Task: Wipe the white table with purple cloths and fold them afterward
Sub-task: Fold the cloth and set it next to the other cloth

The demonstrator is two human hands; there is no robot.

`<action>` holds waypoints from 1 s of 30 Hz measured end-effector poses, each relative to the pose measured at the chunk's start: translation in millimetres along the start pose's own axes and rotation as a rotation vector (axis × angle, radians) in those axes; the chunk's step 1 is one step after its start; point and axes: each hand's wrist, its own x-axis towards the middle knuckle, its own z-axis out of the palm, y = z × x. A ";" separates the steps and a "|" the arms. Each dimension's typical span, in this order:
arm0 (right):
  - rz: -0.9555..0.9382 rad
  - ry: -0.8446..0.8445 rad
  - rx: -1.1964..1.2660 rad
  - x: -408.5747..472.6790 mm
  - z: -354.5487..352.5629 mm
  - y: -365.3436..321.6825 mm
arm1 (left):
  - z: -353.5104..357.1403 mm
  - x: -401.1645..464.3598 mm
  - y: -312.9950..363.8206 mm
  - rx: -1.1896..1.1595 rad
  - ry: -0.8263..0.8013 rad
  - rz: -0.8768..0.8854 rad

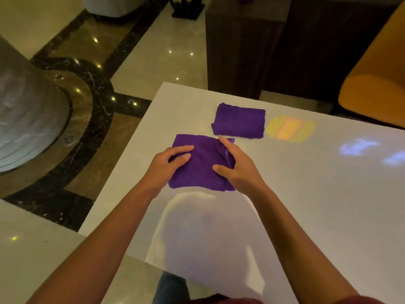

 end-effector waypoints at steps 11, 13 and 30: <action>0.147 0.162 -0.234 167.2 50.4 -73.6 | -100.4 153.0 12.6 0.587 -0.032 0.190; 0.186 0.180 -0.256 202.6 58.2 -75.6 | -109.2 183.3 9.5 0.663 -0.033 0.174; 0.276 0.141 -0.585 348.2 83.3 6.0 | -128.8 336.4 -76.3 0.927 -0.092 0.244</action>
